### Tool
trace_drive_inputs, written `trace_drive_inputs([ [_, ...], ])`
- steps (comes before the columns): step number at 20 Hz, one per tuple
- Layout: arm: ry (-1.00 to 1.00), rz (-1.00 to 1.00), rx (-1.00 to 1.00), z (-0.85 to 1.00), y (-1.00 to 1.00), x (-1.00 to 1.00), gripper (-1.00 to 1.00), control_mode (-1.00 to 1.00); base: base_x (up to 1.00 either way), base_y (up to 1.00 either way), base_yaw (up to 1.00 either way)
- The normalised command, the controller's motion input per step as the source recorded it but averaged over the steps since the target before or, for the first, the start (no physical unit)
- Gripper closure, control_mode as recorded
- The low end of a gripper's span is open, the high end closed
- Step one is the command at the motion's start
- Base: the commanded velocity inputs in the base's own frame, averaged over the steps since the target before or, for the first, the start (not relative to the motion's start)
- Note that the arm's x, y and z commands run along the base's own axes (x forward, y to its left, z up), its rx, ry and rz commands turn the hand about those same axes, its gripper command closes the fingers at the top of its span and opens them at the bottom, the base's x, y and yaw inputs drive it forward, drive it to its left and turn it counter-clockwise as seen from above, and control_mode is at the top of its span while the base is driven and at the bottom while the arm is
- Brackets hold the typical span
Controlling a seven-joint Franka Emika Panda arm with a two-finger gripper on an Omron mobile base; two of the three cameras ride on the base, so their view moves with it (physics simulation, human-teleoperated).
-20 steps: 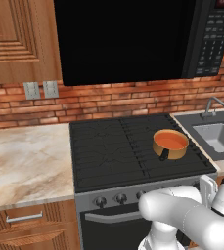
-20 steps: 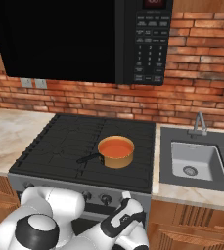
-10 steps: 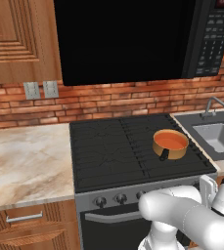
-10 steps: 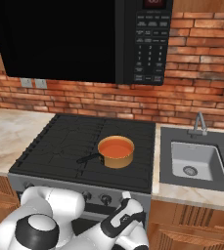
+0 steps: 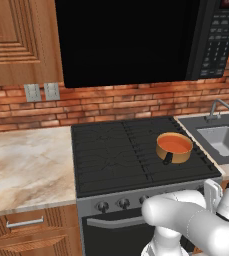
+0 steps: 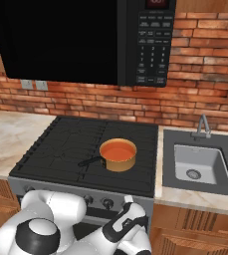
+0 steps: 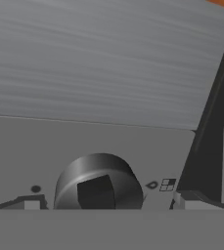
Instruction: Wait until the marinara sauce is simmered to a deep red color and then turn off the stove.
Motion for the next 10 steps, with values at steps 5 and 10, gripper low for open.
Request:
trace_drive_inputs([
  [5,0.0,0.0,0.0,0.0,0.0,0.0,-1.0,-1.0,0.0,0.0,0.0],
  [10,0.0,0.0,0.0,0.0,0.0,0.0,-1.0,-1.0,0.0,0.0,0.0],
])
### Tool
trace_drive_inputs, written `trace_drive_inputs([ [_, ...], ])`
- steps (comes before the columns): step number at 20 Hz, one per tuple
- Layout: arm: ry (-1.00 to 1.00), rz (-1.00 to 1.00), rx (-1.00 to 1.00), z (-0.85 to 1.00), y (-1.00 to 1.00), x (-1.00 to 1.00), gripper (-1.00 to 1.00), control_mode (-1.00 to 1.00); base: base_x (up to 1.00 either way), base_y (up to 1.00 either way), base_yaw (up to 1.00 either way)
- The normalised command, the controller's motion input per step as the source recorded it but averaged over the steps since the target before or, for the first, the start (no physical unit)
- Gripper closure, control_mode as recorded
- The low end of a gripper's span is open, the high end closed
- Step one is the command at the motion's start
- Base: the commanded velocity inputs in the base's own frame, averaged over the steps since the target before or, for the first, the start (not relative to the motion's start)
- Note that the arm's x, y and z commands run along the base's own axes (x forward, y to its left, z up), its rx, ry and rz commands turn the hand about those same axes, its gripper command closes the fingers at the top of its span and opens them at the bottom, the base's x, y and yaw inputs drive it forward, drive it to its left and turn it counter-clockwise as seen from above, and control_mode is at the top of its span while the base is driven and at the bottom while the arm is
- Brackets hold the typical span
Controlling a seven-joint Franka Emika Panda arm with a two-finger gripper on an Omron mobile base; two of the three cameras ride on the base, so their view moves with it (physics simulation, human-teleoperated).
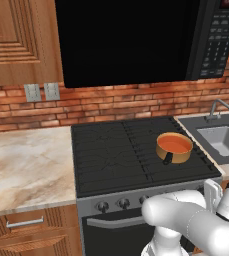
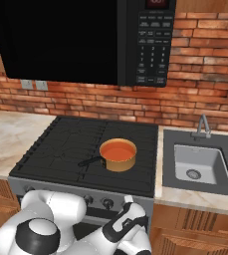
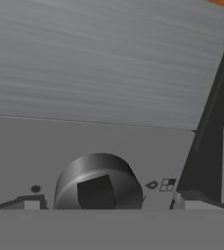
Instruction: Wait until the marinara sauce is simmered to a deep red color and then turn off the stove.
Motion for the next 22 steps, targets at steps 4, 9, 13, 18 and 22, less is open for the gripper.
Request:
trace_drive_inputs([
  [4,0.0,0.0,0.0,0.0,0.0,0.0,-1.0,-1.0,0.0,0.0,0.0],
  [9,0.0,0.0,0.0,0.0,0.0,0.0,-1.0,-1.0,0.0,0.0,0.0],
  [13,0.0,0.0,0.0,0.0,0.0,0.0,-1.0,-1.0,0.0,0.0,0.0],
  [18,0.0,0.0,0.0,0.0,0.0,0.0,-1.0,-1.0,0.0,0.0,0.0],
  [22,0.0,0.0,0.0,0.0,0.0,0.0,-1.0,-1.0,0.0,0.0,0.0],
])
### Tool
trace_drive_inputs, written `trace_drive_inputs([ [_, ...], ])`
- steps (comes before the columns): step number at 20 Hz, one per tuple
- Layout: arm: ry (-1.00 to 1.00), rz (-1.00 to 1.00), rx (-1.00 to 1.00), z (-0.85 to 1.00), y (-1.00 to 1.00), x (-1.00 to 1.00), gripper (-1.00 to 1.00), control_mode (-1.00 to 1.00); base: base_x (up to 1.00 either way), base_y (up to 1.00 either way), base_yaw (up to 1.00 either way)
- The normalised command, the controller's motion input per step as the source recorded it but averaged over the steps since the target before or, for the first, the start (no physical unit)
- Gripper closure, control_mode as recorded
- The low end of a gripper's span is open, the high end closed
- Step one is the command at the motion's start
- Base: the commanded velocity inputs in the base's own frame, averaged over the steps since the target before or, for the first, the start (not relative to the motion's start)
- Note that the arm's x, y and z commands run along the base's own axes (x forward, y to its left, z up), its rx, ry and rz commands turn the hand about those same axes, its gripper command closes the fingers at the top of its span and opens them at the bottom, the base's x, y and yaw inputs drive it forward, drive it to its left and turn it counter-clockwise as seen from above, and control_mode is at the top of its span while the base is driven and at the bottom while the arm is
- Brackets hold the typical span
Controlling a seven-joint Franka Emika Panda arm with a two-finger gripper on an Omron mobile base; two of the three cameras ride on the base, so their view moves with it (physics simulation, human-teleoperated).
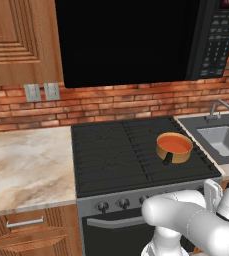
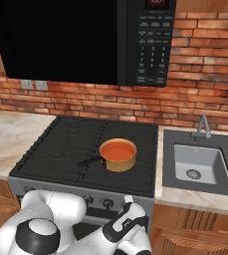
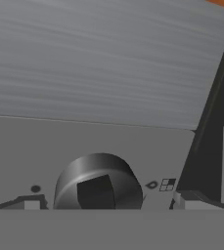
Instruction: Wait until the marinara sauce is simmered to a deep red color and then turn off the stove.
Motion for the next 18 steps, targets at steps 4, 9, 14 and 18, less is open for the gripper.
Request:
trace_drive_inputs([
  [4,0.0,0.0,0.0,0.0,0.0,0.0,-1.0,-1.0,0.0,0.0,0.0],
  [9,0.0,0.0,0.0,0.0,0.0,0.0,-1.0,-1.0,0.0,0.0,0.0],
  [14,0.0,0.0,0.0,0.0,0.0,0.0,-1.0,-1.0,0.0,0.0,0.0],
  [18,0.0,0.0,0.0,0.0,0.0,0.0,-1.0,-1.0,0.0,0.0,0.0],
])
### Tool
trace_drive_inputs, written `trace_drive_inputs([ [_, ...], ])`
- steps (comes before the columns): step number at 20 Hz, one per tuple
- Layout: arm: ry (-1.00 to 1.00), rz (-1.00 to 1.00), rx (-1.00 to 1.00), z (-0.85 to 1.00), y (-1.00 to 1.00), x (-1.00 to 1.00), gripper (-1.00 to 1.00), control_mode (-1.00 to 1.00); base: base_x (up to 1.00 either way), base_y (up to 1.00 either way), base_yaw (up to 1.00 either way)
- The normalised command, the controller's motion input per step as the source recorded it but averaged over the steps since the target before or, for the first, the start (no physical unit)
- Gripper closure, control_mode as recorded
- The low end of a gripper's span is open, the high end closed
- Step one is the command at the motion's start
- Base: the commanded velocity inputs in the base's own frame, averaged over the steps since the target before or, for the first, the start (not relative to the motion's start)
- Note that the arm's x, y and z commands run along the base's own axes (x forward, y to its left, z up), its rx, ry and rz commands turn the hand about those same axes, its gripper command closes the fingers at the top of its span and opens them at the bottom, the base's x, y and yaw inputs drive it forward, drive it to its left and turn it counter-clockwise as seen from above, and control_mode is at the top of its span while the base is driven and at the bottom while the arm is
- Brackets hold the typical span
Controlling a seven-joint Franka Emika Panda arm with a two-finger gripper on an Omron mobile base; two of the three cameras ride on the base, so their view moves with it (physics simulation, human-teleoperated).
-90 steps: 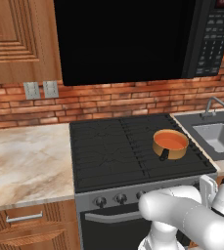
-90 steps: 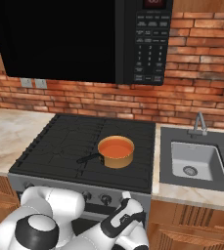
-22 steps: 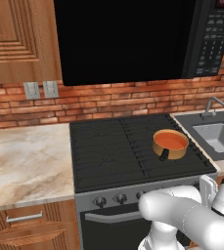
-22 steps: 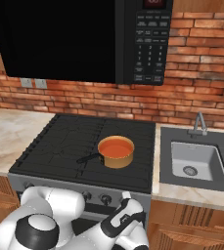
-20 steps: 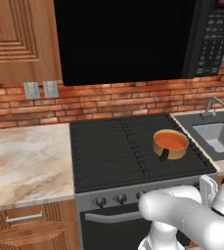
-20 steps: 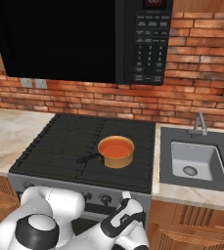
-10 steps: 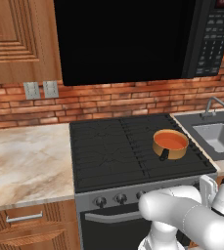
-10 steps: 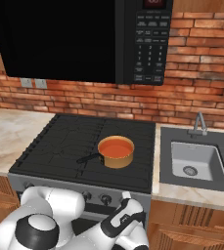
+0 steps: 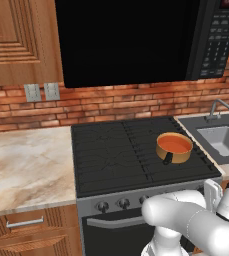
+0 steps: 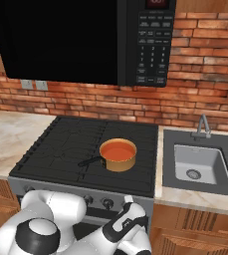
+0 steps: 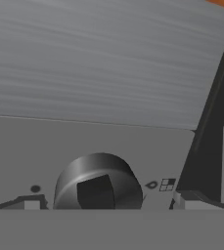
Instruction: Wait until the marinara sauce is simmered to a deep red color and then turn off the stove.
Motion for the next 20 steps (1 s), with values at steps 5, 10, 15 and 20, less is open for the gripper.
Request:
trace_drive_inputs([
  [5,0.0,0.0,0.0,0.0,0.0,0.0,-1.0,-1.0,0.0,0.0,0.0],
  [10,0.0,0.0,0.0,0.0,0.0,0.0,-1.0,-1.0,0.0,0.0,0.0],
  [15,0.0,0.0,0.0,0.0,0.0,0.0,-1.0,-1.0,0.0,0.0,0.0],
  [20,0.0,0.0,0.0,0.0,0.0,0.0,-1.0,-1.0,0.0,0.0,0.0],
])
